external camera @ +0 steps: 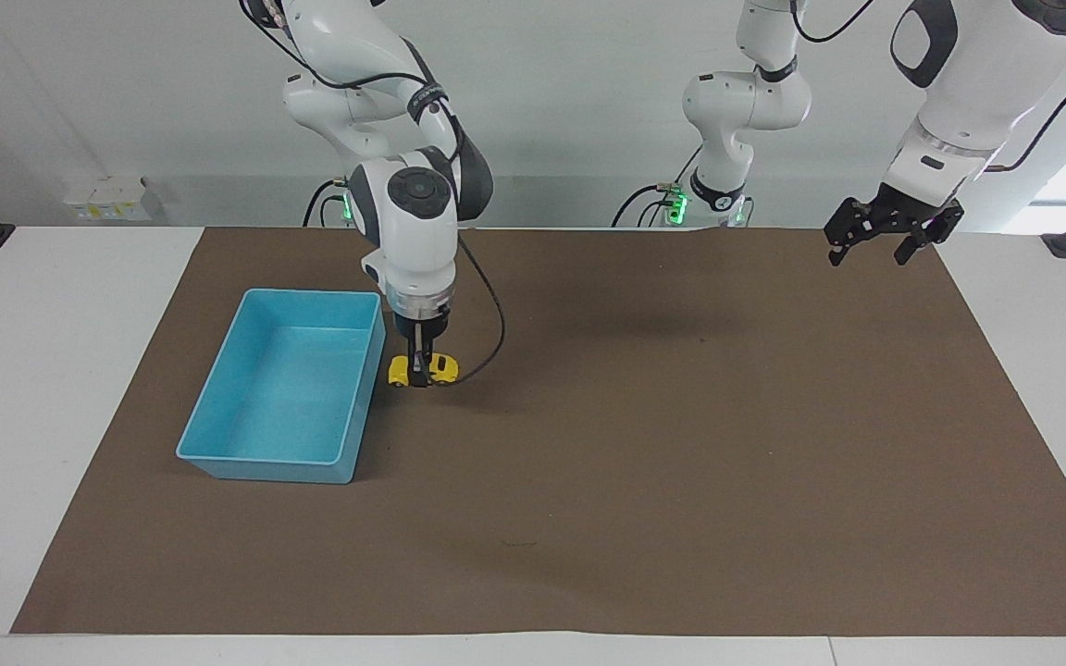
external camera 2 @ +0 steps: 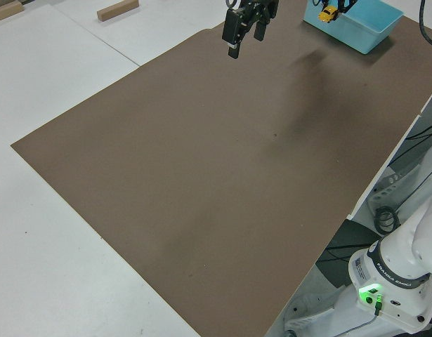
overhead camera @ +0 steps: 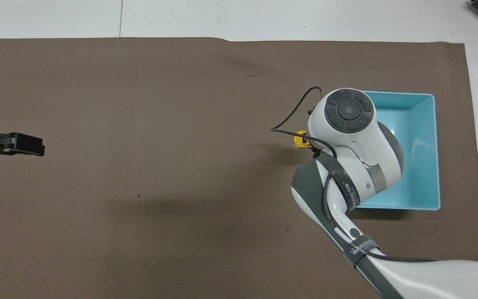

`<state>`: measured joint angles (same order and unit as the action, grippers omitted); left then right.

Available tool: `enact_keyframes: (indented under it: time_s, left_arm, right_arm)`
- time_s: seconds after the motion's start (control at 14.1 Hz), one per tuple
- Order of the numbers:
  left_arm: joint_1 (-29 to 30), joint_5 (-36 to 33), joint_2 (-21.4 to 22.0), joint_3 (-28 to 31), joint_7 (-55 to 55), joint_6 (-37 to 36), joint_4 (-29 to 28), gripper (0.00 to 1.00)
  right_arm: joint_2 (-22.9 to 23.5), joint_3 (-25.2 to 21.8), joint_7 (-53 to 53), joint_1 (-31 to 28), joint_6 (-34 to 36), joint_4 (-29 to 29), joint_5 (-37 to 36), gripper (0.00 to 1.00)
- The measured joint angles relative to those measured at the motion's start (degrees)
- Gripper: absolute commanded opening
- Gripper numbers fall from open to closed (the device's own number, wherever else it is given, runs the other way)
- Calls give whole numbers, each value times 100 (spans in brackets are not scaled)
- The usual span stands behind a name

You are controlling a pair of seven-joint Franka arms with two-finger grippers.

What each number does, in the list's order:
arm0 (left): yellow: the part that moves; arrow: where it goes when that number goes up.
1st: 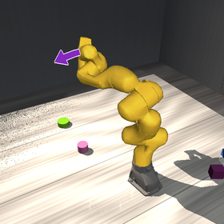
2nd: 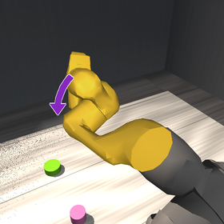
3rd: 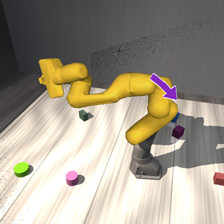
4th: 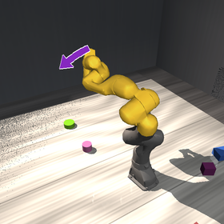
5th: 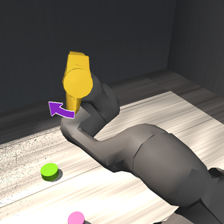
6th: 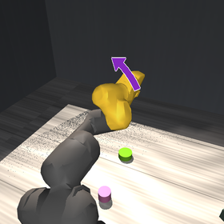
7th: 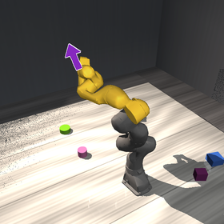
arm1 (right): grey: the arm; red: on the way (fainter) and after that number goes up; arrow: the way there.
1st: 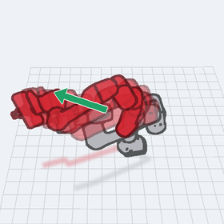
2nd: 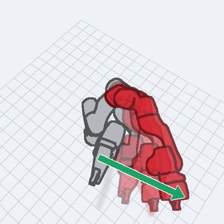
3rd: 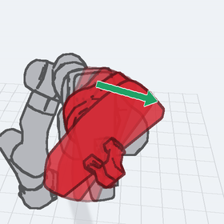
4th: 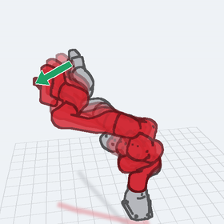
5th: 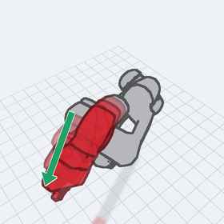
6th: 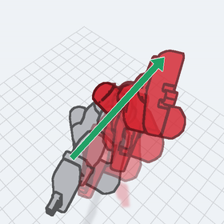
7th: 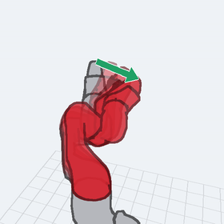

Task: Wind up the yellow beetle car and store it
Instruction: 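Lower the right gripper onto the car beside the box and grasp it, then lift the car with the right gripper and lower it into the box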

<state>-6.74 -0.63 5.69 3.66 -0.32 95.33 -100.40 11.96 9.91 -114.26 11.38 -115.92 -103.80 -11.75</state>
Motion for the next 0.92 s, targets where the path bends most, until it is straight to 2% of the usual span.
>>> enact_keyframes:
  time_s: [0.43, 0.64, 0.92]
  left_arm:
    - [27, 0, -38, -84, 122, 27, 27, 100]
    - [517, 0, -40, -608, 300, 27, 29, 100]
    - [601, 0, -40, -809, 92, 29, 33, 100]
  right_arm:
    - [-177, 0, 524, 0, 705, 479, 200, 0]
    - [-404, -11, 1162, -49, 982, 606, 447, 0]
    - [-557, -43, 2216, -227, 1027, 607, 655, 0]
